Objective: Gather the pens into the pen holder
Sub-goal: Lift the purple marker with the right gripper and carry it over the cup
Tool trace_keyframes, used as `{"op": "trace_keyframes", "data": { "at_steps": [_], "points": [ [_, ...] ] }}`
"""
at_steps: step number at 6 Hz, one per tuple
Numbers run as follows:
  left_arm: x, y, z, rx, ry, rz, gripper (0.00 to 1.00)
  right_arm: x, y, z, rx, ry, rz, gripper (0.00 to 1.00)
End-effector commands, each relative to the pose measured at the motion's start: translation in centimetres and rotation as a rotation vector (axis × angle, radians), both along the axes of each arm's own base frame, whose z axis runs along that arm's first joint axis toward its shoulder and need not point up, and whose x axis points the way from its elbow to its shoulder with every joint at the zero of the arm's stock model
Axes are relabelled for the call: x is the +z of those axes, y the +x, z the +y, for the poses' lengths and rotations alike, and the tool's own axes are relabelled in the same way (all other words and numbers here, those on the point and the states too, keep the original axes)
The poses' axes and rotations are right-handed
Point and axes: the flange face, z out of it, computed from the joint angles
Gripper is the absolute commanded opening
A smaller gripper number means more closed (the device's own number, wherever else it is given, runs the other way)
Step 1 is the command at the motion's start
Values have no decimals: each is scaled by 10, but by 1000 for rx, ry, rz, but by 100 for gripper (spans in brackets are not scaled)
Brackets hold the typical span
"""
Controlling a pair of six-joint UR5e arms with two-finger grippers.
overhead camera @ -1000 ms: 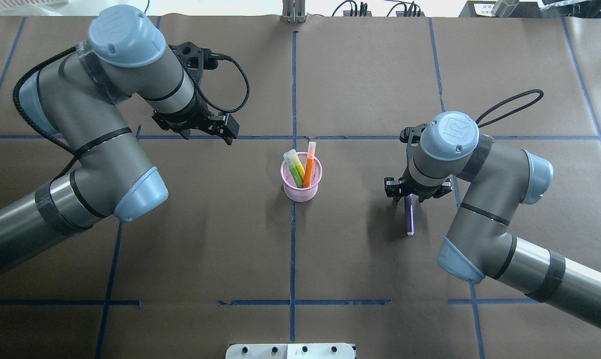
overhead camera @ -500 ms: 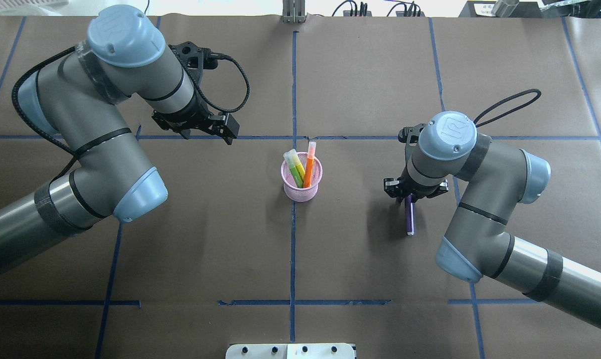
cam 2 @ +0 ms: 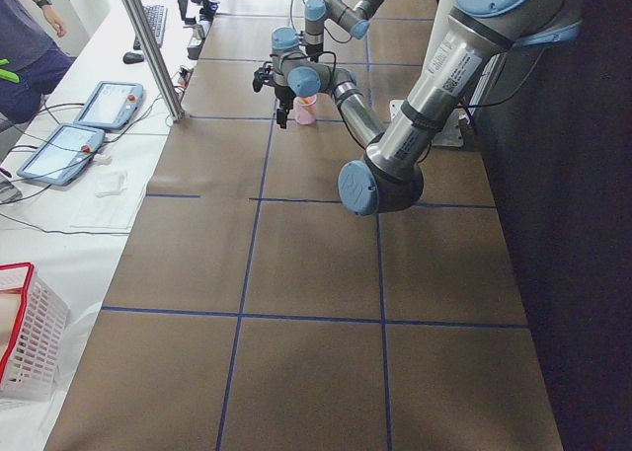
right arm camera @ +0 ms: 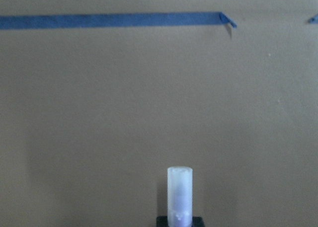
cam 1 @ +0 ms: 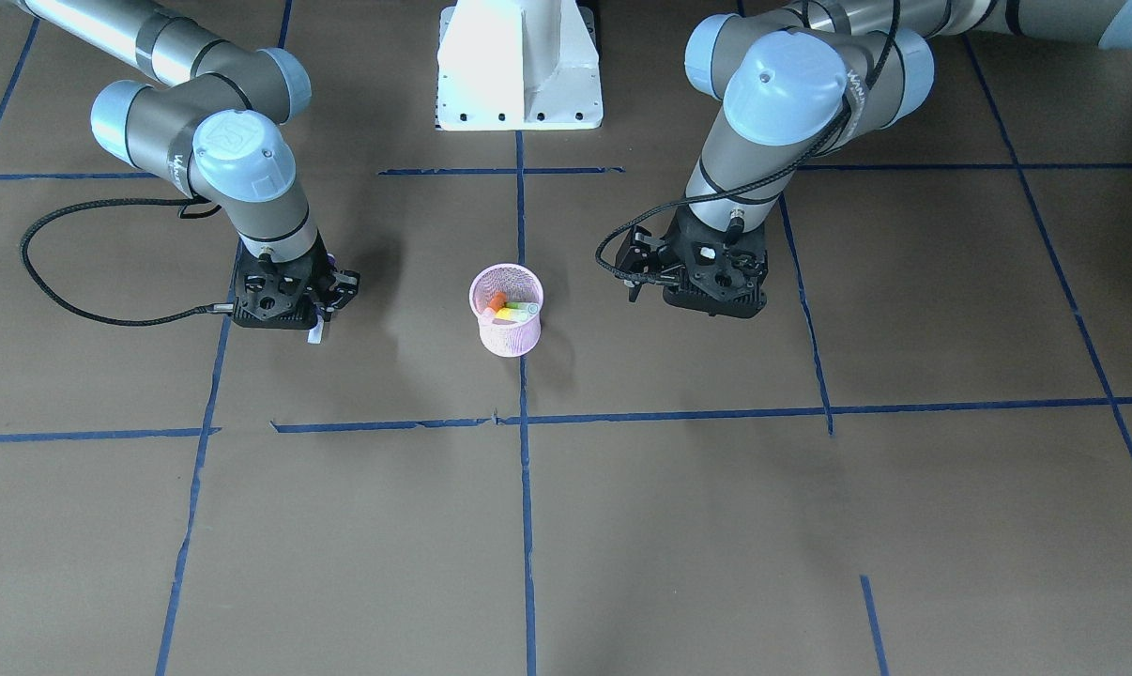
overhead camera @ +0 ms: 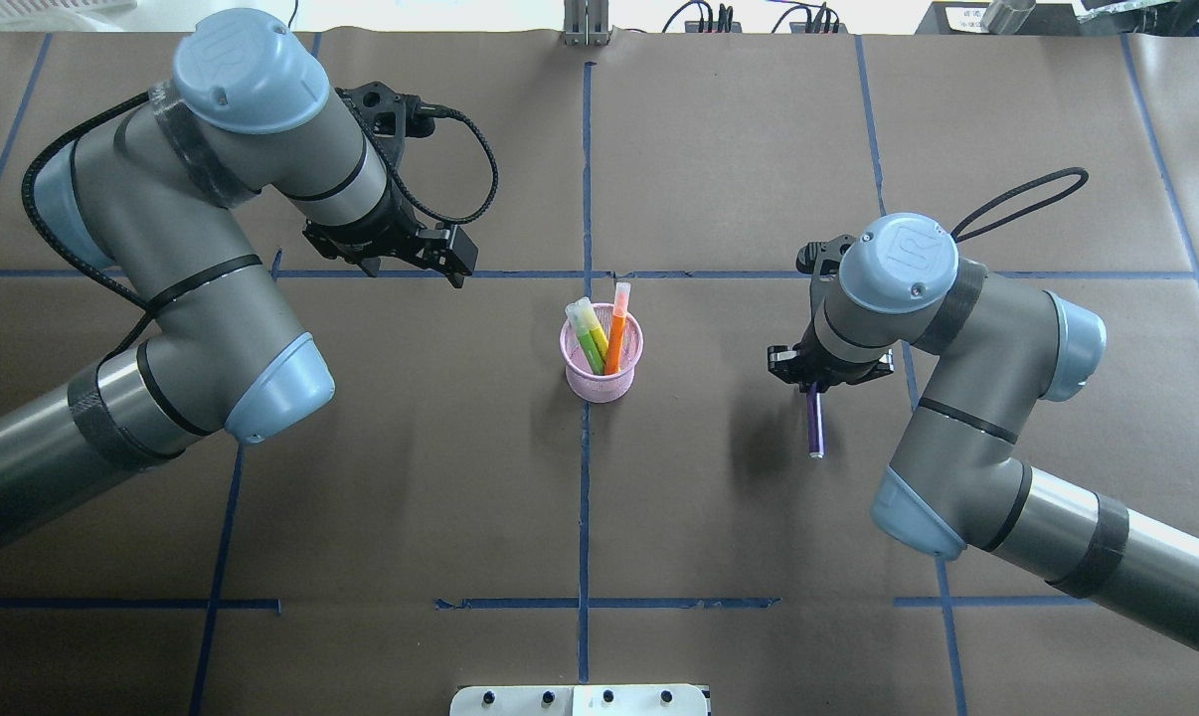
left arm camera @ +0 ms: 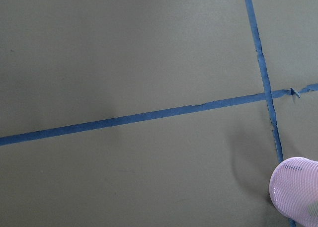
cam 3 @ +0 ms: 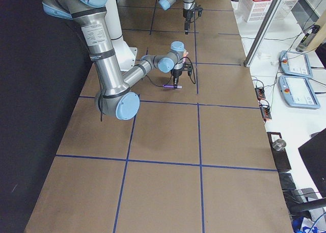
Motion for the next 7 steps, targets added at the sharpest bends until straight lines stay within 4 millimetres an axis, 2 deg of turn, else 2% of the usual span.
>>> {"op": "trace_keyframes", "data": {
  "at_steps": [1,2,3,4,6,7],
  "points": [
    [-1,-1,1,-5,0,1,99,-64,31,3,113,168,-51,0],
    [7,-1,1,-3,-2,-8,99,-111,49,6,190,282,-95,0],
    [20,-2,2,-1,-8,-17,99,-161,56,-2,290,399,-123,0],
    [20,-1,2,1,-8,-18,99,-196,63,-3,411,501,-127,0],
    [21,-1,2,1,-10,-17,99,-205,21,30,629,515,-153,0],
    [20,-1,2,1,-9,-16,99,-217,-8,26,719,516,-161,0]
  ]
}}
